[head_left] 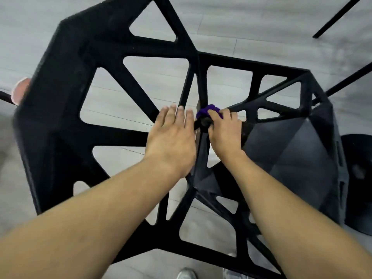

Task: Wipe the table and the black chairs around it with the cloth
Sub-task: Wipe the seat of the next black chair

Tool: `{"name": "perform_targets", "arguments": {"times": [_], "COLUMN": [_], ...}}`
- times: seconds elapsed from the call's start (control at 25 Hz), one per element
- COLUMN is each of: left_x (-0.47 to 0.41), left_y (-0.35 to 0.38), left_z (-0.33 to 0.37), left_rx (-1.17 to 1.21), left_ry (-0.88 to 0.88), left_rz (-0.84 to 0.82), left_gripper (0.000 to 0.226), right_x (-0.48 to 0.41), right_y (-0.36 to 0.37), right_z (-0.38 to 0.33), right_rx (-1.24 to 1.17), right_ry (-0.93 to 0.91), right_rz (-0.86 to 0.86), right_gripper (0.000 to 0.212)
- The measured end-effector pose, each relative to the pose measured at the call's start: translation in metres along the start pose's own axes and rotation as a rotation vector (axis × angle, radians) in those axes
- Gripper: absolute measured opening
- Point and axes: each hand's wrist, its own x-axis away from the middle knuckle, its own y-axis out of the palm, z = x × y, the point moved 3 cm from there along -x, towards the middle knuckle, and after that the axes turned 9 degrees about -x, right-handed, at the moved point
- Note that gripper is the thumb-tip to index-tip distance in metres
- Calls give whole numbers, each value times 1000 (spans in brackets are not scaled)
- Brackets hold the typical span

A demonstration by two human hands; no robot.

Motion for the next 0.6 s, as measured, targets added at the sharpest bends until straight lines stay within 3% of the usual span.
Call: {"name": "perform_targets", "arguments": {"times": [0.12,0.36,0.6], "left_x": [-15,-13,-14], "left_y": [43,46,48], "left_z": [16,29,31], "left_rx": [-277,-282,-276], "left_ry": [-1,-37,-42], "left_rz": [-145,-104,-111], "left_gripper": [70,71,73], "right_x": [5,12,138], "right_y": [23,15,5], "right_z": [-2,-8,-9], "right_rx": [171,210,172], "right_ry": [-37,-89,-186], "right_rz": [-1,-194,-275], "right_gripper": [46,34,45]}}
